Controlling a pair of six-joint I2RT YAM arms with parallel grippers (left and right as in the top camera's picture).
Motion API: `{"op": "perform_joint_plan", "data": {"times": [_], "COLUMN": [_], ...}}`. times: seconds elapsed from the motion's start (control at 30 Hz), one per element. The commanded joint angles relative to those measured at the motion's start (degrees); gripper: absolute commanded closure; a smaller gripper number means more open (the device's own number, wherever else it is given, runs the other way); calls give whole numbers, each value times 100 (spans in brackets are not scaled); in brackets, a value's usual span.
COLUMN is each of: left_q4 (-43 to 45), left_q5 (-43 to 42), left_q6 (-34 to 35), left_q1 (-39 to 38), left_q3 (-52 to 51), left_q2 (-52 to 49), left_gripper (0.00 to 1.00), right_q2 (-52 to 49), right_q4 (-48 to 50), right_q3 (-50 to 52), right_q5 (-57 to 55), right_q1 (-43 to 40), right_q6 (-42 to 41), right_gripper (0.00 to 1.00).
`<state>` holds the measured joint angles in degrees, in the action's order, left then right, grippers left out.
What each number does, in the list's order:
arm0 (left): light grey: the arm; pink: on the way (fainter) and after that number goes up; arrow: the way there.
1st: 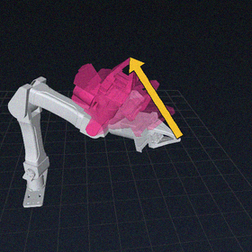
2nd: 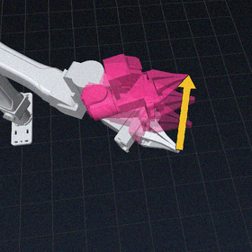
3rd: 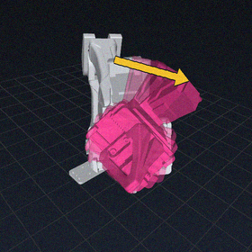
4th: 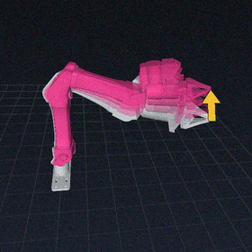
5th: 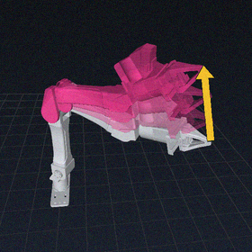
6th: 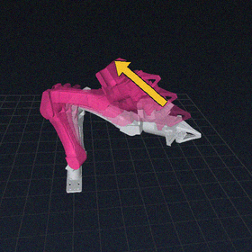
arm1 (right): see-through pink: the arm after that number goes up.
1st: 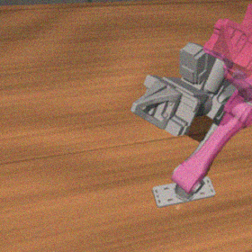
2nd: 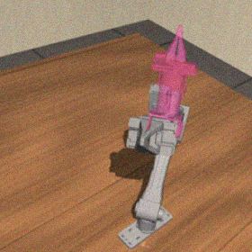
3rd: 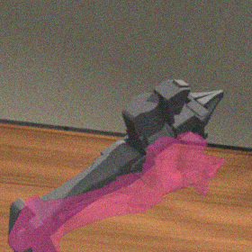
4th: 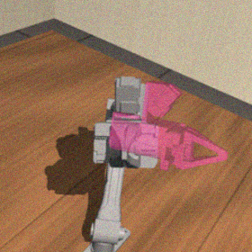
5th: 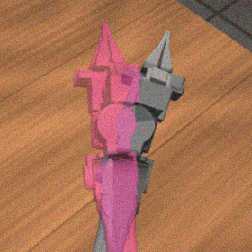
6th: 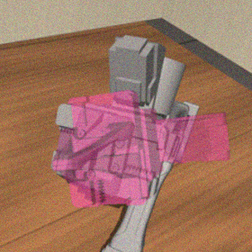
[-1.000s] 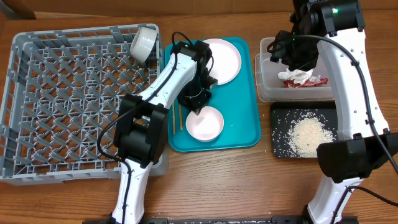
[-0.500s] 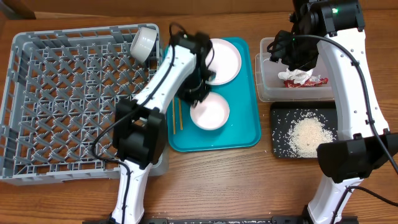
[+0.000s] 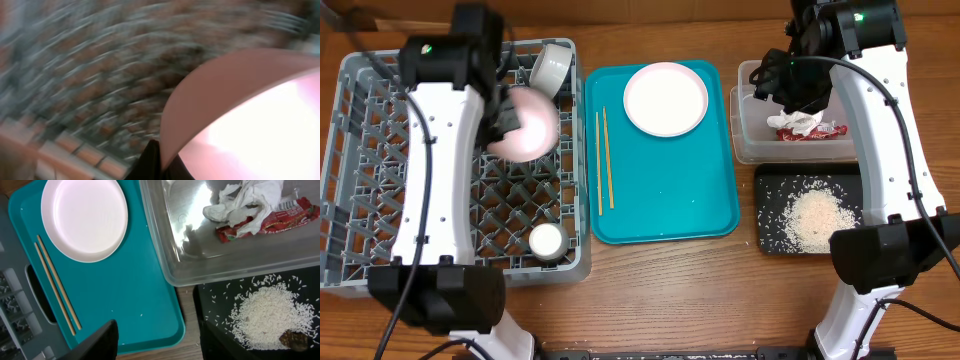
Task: Sort waste into correct bins and load items into the dishwasher
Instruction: 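Carry the pink bowl into the dish rack with left gripper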
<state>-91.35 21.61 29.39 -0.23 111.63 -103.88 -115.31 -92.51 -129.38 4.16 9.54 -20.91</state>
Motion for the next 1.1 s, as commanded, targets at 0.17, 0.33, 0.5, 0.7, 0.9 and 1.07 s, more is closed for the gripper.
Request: {"op": "perform_joint_plan", "data": {"times": [0.17, 0.33, 0.5, 0.7, 0.9, 1.07], "left_q4": [518, 1698, 2409, 2669, 2378, 2249], "left_q5": [3060, 4146, 5112, 5445, 5440, 5237], "left_q6": [3220, 3101, 2813, 2065, 2035, 2031], "left_q1": [-525, -1132, -1683, -1906, -1897, -1897], "left_q3": [-1209, -1683, -1777, -1777, -1777, -1777], "left_q2": [262, 122, -317, -1067, -1390, -1388], "left_gripper": [96, 96, 96, 96, 96, 96], "right_q2": [44, 44, 44, 44, 44, 44], "right_q4": [155, 197, 195, 177, 153, 153], "right_q3": [-114, -114, -114, -114, -114, -114], "right_q5": [2, 4, 4, 4, 4, 4], "right_q1": [24, 24, 24, 24, 24, 24], "right_q6": [35, 35, 33, 31, 31, 11], "right_gripper": [45, 45, 46, 45, 45, 45]}}
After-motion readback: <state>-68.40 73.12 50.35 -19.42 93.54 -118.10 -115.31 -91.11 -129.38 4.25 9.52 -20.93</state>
